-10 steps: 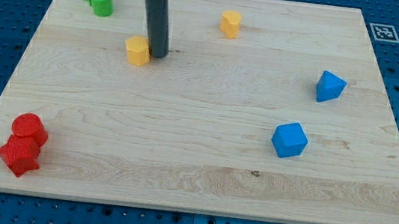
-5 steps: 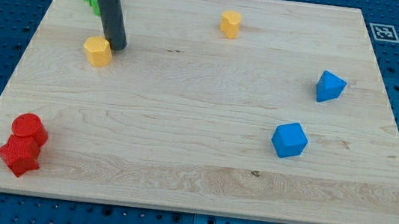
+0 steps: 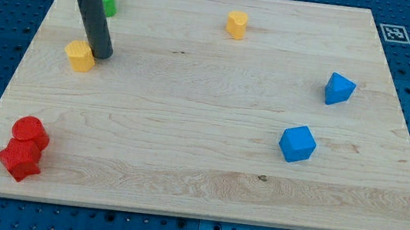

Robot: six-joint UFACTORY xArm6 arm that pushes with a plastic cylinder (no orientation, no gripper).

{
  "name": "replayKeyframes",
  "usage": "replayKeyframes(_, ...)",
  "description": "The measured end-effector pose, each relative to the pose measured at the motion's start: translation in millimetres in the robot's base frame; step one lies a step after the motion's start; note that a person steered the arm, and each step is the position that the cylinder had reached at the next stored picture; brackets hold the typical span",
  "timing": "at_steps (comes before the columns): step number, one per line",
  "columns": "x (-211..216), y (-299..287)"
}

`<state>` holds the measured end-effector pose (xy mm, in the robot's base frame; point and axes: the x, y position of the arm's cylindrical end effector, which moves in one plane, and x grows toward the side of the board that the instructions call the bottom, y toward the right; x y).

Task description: Move the yellow hexagon to the left center of the board

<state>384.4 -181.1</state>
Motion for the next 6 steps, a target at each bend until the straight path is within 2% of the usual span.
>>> replayKeyframes(6,4.7,-42.6)
